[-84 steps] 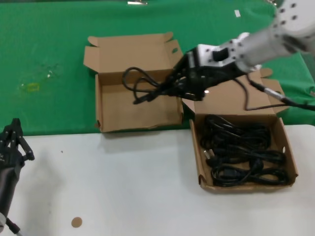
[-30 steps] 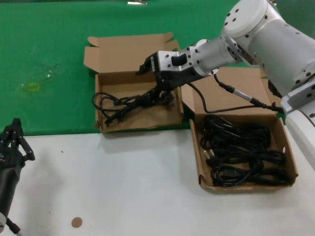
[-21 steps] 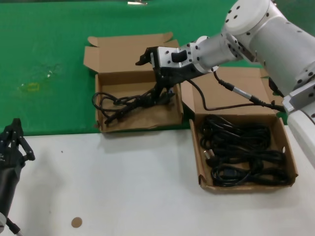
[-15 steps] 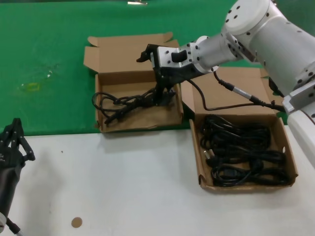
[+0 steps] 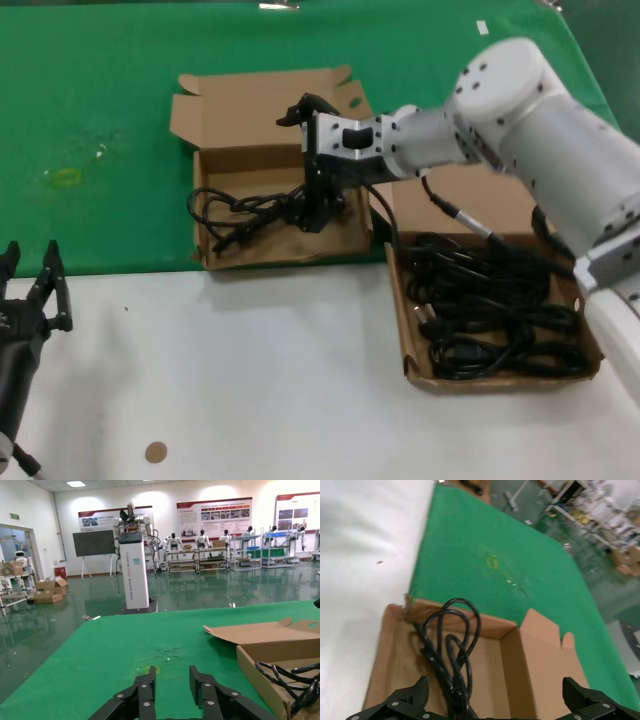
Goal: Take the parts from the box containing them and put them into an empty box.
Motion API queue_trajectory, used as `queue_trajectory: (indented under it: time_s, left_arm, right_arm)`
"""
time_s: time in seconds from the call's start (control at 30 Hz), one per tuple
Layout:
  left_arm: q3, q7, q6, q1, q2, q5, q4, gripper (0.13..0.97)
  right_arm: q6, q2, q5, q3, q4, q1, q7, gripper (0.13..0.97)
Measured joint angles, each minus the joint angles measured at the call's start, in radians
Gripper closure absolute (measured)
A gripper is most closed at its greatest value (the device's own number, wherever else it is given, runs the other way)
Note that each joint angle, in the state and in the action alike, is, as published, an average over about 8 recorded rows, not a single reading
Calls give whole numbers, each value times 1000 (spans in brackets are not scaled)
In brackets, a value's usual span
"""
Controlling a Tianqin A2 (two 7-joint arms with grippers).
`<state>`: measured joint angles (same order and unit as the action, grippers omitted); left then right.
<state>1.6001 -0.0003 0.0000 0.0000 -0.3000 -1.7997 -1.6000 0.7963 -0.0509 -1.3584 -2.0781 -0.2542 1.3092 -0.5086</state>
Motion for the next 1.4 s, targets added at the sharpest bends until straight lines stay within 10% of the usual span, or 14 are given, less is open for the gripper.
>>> queue_trajectory:
  time_s: [1.4]
  left_arm:
    - [0, 0, 0, 0, 0, 0, 0, 182]
  right_arm:
    - [-491, -154, -273, 295, -830, -808, 314, 129]
